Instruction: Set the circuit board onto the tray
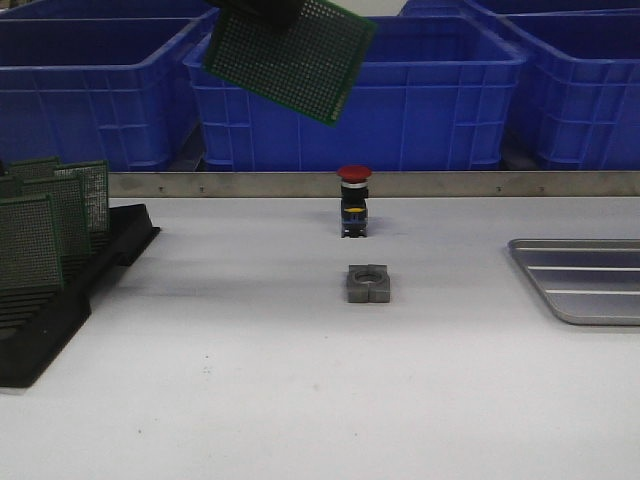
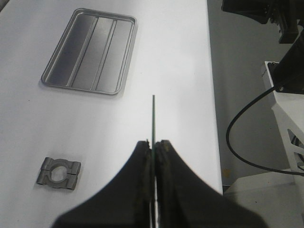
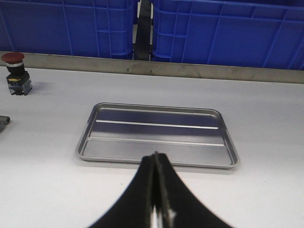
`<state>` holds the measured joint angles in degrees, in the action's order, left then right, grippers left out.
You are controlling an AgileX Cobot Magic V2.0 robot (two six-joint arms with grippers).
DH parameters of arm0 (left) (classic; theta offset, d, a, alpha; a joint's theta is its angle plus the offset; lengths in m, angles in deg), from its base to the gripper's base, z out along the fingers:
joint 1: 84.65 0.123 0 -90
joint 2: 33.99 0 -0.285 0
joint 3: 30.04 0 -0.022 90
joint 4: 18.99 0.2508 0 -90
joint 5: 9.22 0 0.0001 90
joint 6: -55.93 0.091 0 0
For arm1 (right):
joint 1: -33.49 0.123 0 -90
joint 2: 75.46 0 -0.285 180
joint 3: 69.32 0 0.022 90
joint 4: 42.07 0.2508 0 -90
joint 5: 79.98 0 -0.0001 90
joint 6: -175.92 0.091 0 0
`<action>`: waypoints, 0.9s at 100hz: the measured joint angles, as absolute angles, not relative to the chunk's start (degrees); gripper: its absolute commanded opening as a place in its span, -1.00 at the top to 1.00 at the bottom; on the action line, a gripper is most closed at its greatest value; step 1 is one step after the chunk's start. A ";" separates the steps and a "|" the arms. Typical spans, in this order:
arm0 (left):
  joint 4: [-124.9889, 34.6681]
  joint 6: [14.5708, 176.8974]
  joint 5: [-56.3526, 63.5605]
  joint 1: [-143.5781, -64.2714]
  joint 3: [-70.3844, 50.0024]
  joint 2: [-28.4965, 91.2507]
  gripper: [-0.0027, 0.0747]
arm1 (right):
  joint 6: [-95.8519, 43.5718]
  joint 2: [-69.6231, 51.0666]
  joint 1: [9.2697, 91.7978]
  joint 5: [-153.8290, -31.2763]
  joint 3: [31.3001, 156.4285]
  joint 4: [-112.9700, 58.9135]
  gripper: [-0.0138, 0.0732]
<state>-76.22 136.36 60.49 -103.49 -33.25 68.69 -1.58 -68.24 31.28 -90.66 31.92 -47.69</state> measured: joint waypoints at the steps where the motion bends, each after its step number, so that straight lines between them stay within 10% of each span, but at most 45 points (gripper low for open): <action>1: -76.22 136.36 60.49 -103.49 -33.25 68.69 0.98 | -1.58 -68.24 31.28 -90.51 31.92 -47.69 0.94; 69: -76.22 136.36 60.49 -103.49 -33.25 68.69 0.98 | -0.74 -47.42 31.28 -111.55 54.46 -43.41 0.89; 90: -76.22 136.36 60.49 -103.49 -33.25 68.69 0.98 | -7.41 -32.73 31.95 -111.96 63.11 -32.42 -0.28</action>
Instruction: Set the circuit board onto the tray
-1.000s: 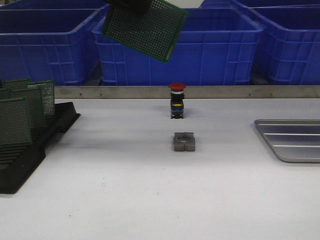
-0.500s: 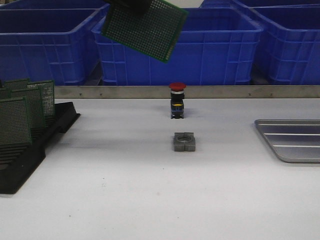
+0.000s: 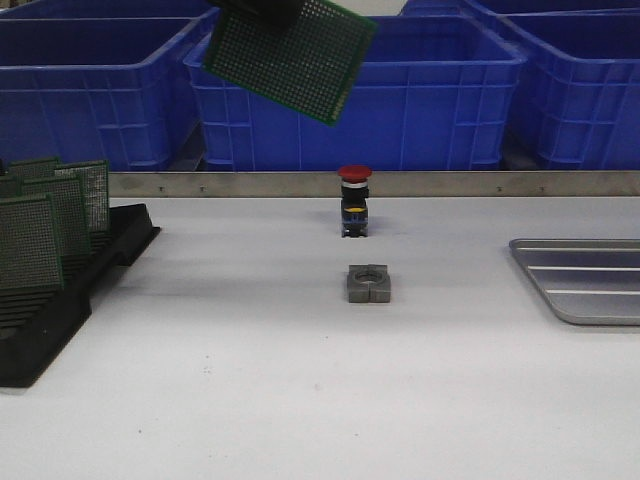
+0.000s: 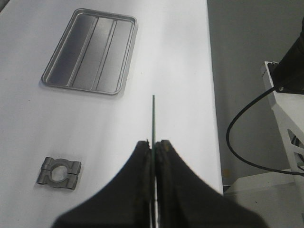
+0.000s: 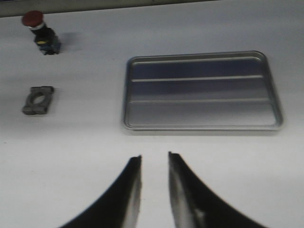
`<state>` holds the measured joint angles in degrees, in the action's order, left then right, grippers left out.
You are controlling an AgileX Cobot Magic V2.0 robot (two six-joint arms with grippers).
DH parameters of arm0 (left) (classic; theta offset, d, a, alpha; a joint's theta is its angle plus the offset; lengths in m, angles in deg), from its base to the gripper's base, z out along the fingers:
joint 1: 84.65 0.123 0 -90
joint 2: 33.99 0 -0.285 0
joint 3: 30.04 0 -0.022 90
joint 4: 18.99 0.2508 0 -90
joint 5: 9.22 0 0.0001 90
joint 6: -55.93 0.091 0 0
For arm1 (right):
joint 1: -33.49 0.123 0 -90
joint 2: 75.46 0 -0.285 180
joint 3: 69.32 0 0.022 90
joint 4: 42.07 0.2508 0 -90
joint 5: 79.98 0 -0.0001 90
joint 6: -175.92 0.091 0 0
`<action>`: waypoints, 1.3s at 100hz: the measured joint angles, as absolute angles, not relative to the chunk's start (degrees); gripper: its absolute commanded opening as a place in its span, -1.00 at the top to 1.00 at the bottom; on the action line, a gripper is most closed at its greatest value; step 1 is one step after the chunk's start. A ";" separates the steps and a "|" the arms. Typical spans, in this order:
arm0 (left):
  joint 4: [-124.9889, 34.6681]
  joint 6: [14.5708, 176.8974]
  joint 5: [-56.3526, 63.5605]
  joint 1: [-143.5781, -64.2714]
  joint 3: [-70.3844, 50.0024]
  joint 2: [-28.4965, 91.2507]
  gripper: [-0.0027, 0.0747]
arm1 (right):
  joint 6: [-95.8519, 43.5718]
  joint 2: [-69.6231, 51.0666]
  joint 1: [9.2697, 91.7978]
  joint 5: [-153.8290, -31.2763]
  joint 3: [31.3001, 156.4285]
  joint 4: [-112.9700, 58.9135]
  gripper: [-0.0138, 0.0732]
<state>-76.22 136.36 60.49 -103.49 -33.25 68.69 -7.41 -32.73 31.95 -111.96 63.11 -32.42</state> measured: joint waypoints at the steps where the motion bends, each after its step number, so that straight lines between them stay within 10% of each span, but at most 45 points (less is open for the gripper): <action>1: -76.22 136.36 60.49 -103.49 -33.25 68.69 0.98 | -8.64 -31.86 32.07 -111.99 63.38 -31.49 -0.35; 45: -76.22 136.36 60.49 -103.49 -33.25 68.69 0.98 | -48.72 -6.21 57.71 -110.02 81.07 -9.18 -0.44; 88: -76.22 136.36 60.49 -103.49 -33.25 68.69 0.98 | -54.02 14.50 64.64 -116.24 99.08 -8.70 -0.40; 116: -75.83 137.19 61.37 -103.49 -33.25 68.69 0.98 | -55.02 16.31 64.53 -119.29 101.21 -9.27 0.95; 130: -75.13 139.29 62.44 -103.49 -33.25 68.69 0.66 | -55.80 16.31 64.53 -120.99 101.30 -9.27 0.94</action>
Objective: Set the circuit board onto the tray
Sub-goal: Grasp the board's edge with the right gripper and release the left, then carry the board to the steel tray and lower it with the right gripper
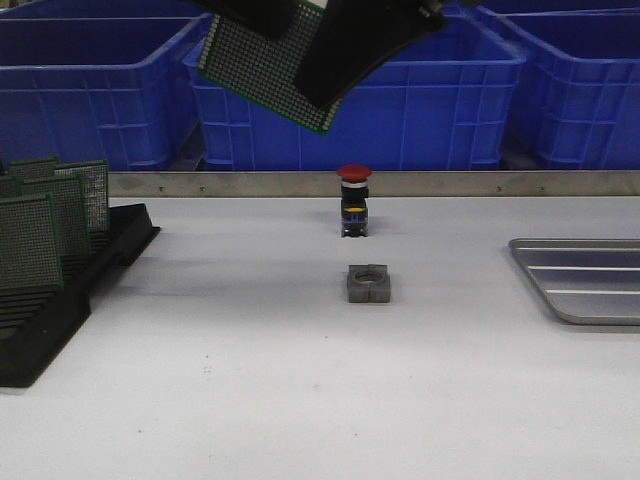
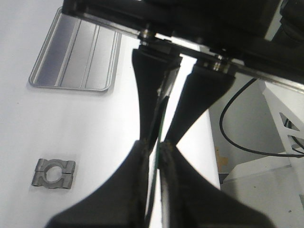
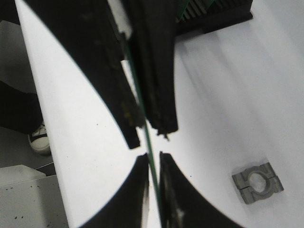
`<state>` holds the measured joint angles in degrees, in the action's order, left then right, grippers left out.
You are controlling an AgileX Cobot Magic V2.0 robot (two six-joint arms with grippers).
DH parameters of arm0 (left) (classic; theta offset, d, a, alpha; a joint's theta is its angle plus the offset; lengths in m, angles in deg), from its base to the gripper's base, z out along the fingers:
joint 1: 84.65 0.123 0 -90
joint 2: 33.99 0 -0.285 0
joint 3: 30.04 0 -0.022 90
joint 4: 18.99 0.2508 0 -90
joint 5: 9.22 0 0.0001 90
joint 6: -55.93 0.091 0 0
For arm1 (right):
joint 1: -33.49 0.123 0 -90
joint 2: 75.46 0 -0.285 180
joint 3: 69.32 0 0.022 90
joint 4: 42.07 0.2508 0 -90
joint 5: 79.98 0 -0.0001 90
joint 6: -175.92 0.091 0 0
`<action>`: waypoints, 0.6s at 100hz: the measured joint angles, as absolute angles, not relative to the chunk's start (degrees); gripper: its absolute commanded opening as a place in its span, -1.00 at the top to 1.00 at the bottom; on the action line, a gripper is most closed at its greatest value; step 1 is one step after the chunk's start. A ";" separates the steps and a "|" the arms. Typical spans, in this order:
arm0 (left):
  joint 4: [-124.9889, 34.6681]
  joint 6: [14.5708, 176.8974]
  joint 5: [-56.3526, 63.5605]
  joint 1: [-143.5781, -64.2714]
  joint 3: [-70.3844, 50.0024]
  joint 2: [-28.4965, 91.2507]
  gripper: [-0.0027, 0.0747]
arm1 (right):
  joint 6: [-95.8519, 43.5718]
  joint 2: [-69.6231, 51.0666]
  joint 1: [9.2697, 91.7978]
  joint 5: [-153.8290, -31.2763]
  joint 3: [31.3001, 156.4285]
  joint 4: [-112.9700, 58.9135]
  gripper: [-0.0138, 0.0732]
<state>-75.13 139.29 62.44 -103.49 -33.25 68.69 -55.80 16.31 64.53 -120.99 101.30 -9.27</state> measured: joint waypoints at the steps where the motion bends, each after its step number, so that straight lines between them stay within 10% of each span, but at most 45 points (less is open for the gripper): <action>1: -75.13 139.29 62.44 -103.49 -33.25 68.69 0.63 | -55.80 16.31 64.53 -120.93 101.30 -9.27 0.94; 26: -75.95 138.22 60.74 -103.71 -34.04 68.69 -0.59 | -52.34 16.35 63.98 -123.98 101.43 -8.19 0.94; 60: -76.20 138.09 60.74 -103.71 -38.21 68.69 -0.64 | -41.26 19.06 47.14 -127.74 95.61 -7.73 0.94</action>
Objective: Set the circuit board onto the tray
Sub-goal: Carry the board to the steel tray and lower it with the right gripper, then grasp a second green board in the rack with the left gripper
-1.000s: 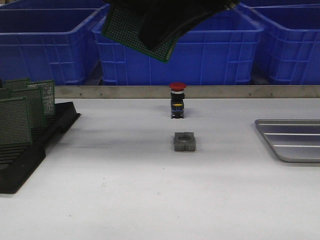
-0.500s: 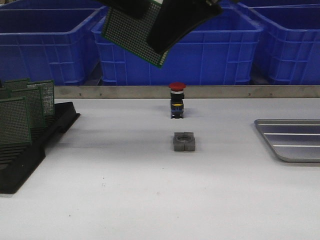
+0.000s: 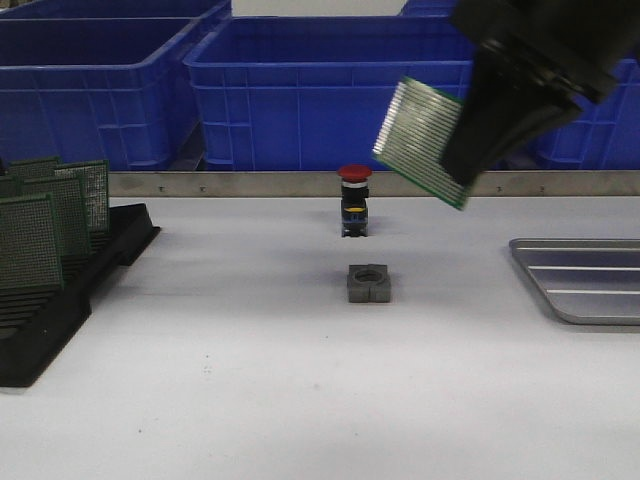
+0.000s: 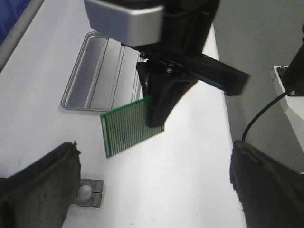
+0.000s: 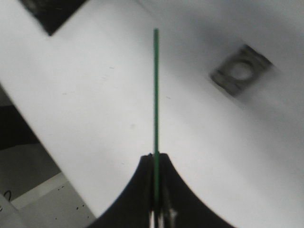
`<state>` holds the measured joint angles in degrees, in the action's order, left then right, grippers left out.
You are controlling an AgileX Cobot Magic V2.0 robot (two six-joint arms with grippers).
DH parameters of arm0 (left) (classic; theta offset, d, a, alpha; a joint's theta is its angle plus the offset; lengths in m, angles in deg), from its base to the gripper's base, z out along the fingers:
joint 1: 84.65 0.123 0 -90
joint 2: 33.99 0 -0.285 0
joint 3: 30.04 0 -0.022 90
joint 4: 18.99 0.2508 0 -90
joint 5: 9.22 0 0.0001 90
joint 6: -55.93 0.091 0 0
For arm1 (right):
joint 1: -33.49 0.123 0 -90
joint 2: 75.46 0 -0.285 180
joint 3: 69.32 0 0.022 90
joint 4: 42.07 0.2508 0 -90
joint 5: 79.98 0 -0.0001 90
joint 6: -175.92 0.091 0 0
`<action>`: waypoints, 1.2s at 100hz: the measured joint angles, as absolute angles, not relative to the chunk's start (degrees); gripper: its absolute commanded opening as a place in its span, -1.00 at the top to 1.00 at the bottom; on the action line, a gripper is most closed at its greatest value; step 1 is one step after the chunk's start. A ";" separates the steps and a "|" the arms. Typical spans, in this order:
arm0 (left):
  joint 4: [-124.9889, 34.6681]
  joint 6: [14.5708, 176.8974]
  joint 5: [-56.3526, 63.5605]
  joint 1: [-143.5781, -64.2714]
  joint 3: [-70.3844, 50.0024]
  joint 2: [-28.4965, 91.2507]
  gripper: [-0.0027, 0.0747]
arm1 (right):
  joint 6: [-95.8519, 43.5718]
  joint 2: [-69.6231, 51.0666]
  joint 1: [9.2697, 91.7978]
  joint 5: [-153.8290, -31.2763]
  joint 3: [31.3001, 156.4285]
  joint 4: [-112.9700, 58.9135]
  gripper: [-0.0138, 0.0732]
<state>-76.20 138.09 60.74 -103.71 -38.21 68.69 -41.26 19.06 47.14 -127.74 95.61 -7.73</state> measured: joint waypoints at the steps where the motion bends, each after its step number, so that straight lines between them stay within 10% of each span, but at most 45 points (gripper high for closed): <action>1: -76.20 138.09 60.74 -103.71 -38.30 68.69 -0.64 | -41.11 19.22 46.09 -127.63 95.35 -7.73 0.94; 31: -76.20 138.09 60.74 -103.71 -38.46 68.69 -0.64 | -39.18 28.93 28.57 -117.73 94.13 -2.89 0.76; 58: -76.20 138.06 60.52 -103.71 -38.46 68.69 -0.64 | -39.16 35.73 26.02 -114.78 94.13 -1.87 -0.74; 120: -31.97 134.49 60.04 -102.02 -38.87 68.94 -0.43 | -39.38 21.85 23.19 -114.88 95.19 -6.84 -0.63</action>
